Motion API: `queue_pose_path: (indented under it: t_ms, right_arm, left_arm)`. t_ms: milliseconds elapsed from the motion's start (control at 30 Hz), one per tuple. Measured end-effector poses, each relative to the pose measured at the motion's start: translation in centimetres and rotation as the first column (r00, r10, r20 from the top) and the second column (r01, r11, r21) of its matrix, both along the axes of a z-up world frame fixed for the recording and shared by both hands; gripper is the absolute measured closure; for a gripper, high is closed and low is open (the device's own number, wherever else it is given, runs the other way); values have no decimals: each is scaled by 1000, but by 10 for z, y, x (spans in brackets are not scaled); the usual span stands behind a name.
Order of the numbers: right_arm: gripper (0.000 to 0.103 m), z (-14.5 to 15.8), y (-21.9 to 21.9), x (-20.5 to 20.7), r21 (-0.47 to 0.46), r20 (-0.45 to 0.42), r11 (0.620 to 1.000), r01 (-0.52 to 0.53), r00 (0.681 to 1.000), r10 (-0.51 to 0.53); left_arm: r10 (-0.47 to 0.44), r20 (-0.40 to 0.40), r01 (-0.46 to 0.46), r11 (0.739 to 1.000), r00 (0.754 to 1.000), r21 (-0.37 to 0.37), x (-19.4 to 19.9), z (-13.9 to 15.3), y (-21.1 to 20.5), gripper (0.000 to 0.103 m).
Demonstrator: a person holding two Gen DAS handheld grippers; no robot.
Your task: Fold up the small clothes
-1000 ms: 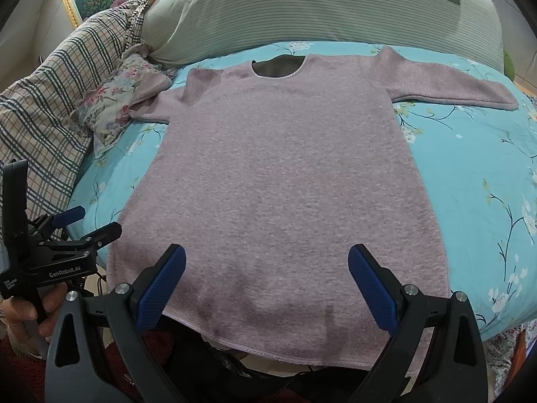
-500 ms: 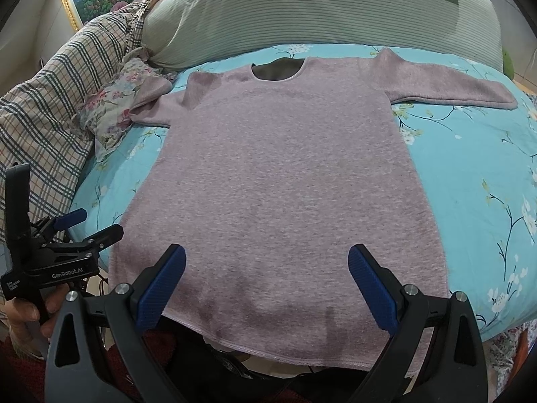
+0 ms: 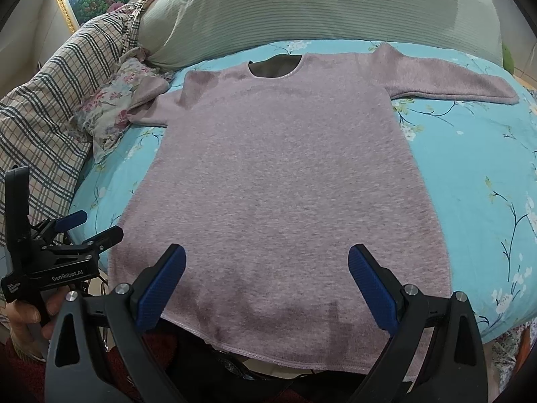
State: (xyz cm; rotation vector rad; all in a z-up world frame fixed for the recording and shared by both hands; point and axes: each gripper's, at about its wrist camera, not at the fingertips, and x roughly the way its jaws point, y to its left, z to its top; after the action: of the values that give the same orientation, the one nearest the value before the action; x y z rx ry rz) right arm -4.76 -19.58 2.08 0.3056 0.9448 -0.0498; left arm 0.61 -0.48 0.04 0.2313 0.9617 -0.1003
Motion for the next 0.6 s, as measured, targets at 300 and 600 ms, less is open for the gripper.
queue_pose_path:
  t_ms: [300,600]
  right_arm:
    - [6,-8,-6,8,28,-20,1000,11,1000,-11]
    - [6,-9,-38,23,34,-15,997,73,997,-72]
  left_arm:
    - [1,-3,-1,1000,1000,-22,9,-5,1,4]
    - [0,3,0,1000,1000,-25,33,-6,0,4]
